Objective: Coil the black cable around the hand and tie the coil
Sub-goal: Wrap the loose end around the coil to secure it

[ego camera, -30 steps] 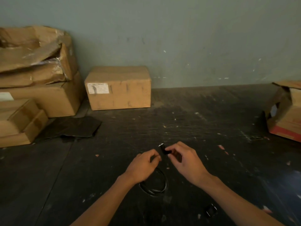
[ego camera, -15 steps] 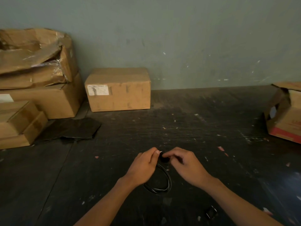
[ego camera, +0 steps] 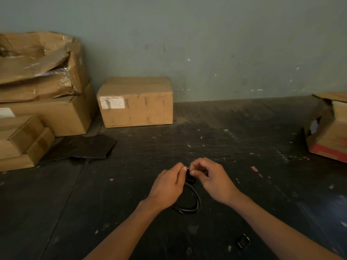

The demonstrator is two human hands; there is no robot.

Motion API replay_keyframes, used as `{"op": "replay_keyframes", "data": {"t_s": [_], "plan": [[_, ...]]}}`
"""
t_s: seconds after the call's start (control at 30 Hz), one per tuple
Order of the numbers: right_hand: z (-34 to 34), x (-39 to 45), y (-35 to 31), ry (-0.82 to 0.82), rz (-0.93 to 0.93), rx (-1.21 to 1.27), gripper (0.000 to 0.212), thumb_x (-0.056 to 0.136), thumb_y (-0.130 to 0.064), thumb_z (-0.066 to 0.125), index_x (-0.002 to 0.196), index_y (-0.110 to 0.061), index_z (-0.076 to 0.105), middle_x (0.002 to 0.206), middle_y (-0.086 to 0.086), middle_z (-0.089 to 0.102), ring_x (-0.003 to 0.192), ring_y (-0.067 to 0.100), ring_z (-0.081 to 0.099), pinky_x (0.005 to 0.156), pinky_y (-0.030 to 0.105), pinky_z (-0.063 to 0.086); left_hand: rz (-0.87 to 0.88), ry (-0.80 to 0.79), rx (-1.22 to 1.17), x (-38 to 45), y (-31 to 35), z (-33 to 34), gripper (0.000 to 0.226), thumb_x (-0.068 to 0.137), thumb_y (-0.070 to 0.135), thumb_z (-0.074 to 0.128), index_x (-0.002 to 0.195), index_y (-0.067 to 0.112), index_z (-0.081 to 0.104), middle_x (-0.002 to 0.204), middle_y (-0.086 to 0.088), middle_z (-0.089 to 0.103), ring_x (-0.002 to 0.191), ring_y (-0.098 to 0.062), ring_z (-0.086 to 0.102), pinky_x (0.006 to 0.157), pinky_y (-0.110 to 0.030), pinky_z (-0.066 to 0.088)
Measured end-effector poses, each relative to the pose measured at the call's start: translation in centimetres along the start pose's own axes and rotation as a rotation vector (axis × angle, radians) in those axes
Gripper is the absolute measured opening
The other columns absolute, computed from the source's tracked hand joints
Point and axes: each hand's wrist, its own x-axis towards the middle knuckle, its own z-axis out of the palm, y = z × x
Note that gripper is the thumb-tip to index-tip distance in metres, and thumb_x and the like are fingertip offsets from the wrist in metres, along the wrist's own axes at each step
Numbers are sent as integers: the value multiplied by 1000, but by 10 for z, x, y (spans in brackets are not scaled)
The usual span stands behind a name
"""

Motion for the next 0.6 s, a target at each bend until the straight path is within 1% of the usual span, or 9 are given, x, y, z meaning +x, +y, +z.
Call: {"op": "replay_keyframes", "data": {"t_s": [0.13,0.2,0.27,0.33,0.4,0.47,0.53,0.6], "plan": [[-3,3,0,-24,-60,-45,19,92,-3,59,91,-22,59,89,-4,55,85,4,52,74,13,42,-50,29,40,3,-1,0,21,103,31,39,89,25,55,66,-2,60,55,-17,56,54,-42,50],[-2,4,-1,-27,-91,-38,20,92,-1,57,91,-21,58,89,-5,53,84,4,51,73,12,41,-78,44,51,7,-2,-1,22,102,31,40,86,27,54,64,1,58,51,-11,53,53,-39,49],[-3,4,-2,-10,-120,-23,21,92,0,56,90,-21,57,89,-5,51,85,4,51,74,12,40,-103,58,66,9,-3,-3,23,102,32,40,82,32,52,62,3,57,48,-5,51,49,-31,46],[-6,5,-4,14,-142,25,20,93,0,55,93,-20,57,93,-5,55,90,6,54,75,13,43,-132,76,90,11,-3,-6,25,103,33,40,80,34,50,61,4,57,46,-3,51,46,-26,44],[-8,4,-5,6,-138,127,20,95,-2,53,96,-21,57,101,-6,62,97,7,59,79,14,47,-159,78,105,12,-4,-10,25,103,33,39,79,33,48,62,3,58,48,-6,55,46,-28,47],[-7,4,-5,-57,-81,231,17,98,-5,50,98,-22,56,103,-10,67,93,8,63,76,19,52,-163,81,107,12,-4,-13,25,103,31,39,80,33,48,63,2,60,52,-15,62,49,-35,53],[-4,4,-4,-68,20,385,11,98,-6,50,99,-16,55,103,0,69,88,14,67,74,25,55,-145,90,136,11,-3,-16,23,103,31,38,83,31,49,63,1,60,53,-16,63,50,-37,55],[-1,4,-5,-22,135,557,5,97,-10,52,97,-10,58,98,12,70,85,21,69,74,29,56,-127,105,176,10,-2,-17,21,103,32,37,88,29,50,64,1,60,52,-12,62,50,-34,56]]}}
